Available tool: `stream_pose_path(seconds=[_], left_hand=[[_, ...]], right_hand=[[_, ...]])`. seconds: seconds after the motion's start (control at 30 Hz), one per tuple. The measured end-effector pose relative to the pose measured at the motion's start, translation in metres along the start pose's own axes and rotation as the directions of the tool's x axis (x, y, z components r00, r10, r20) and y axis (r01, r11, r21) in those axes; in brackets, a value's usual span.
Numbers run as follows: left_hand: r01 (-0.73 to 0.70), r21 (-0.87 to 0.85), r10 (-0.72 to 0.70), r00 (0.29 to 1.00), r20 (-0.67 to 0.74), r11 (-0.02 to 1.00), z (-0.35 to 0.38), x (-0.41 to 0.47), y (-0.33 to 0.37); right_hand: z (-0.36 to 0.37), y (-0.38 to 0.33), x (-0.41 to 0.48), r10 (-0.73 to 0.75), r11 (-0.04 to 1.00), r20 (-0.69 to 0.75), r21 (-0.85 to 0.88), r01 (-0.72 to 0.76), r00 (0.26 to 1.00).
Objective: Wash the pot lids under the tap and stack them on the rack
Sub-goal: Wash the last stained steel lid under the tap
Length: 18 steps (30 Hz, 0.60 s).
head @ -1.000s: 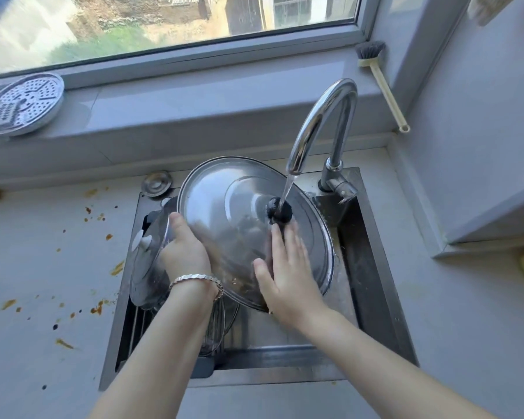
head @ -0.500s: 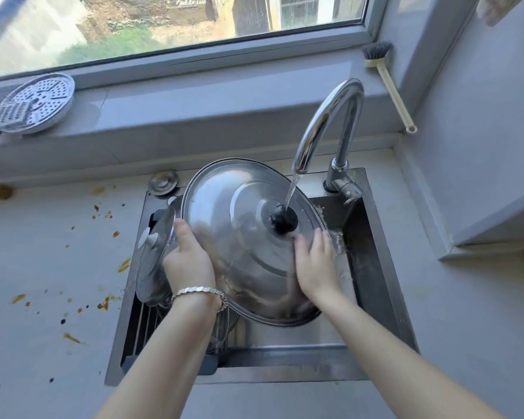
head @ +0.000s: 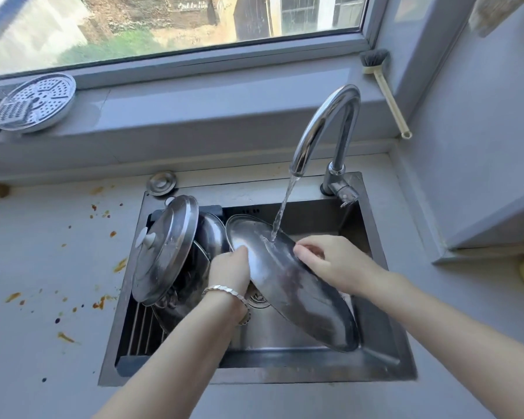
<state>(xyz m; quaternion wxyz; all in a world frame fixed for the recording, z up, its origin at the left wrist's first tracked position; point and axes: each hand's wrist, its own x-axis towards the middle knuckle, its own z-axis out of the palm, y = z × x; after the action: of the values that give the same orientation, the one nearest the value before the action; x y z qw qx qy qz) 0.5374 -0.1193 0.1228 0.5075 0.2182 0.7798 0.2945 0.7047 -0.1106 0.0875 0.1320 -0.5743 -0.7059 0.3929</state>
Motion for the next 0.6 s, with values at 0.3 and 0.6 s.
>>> stream_pose_path(seconds=[0.3, 0.6], left_hand=[[0.209, -0.220, -0.105, 0.907, 0.407, 0.953, 0.059, -0.010, 0.002], [0.315, 0.108, -0.333, 0.890, 0.311, 0.943, 0.043, 0.022, -0.069]], right_hand=[[-0.008, -0.020, -0.038, 0.180, 0.886, 0.085, -0.447, -0.124, 0.980], [-0.091, 0.004, -0.023, 0.380, 0.914, -0.195, -0.074, -0.400, 0.904]])
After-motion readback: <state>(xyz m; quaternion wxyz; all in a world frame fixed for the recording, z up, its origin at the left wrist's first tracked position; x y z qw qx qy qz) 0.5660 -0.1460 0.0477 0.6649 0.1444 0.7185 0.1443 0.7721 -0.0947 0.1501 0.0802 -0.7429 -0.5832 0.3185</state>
